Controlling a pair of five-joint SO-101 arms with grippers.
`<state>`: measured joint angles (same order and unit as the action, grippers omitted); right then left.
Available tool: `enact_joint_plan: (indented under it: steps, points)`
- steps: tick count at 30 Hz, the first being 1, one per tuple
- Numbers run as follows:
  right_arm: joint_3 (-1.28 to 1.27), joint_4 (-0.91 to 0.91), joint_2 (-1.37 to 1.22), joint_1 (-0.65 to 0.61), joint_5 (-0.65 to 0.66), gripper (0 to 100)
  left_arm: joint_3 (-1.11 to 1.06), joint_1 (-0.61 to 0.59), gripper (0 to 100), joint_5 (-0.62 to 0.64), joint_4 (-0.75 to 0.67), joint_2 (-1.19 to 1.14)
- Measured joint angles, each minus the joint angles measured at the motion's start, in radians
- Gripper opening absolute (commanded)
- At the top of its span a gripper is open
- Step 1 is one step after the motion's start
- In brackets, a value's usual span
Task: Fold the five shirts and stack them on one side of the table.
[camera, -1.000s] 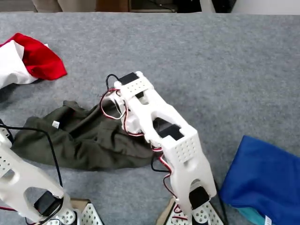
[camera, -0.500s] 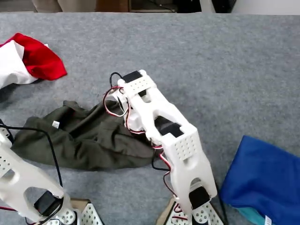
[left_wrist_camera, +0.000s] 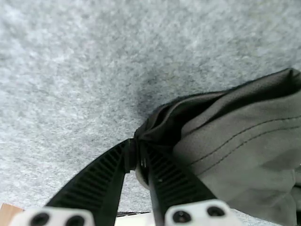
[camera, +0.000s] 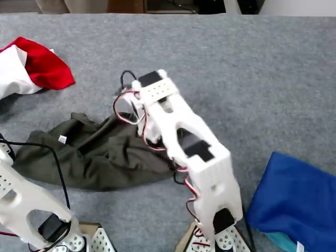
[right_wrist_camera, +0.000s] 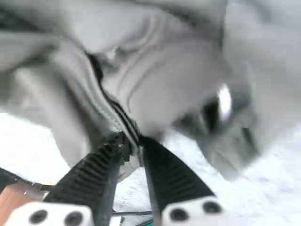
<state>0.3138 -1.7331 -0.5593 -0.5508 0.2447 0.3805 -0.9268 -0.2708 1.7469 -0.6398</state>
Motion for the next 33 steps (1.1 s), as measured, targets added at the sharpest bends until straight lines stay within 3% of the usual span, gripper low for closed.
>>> enact_joint_plan:
  steps: [12, 18, 26, 28, 33]
  points:
    - [0.043, -0.009, 0.365, 0.127, 0.252, 0.5, 0.000, 0.000, 2, 0.000, 0.000, 0.000]
    - [0.018, 0.112, 0.322, 0.152, 0.348, 0.5, 0.000, 0.000, 2, 0.000, 0.000, 0.000]
    - [0.008, 0.382, 0.089, 0.137, 0.370, 0.9, 0.000, 0.009, 2, 0.000, 0.000, 0.000]
    - [0.008, 0.390, 0.040, 0.112, 0.390, 4.3, 0.000, 0.009, 2, 0.000, 0.000, 0.000]
    - [0.009, 0.400, -0.011, 0.104, 0.394, 24.5, 0.000, 0.009, 2, 0.000, 0.000, 0.000]
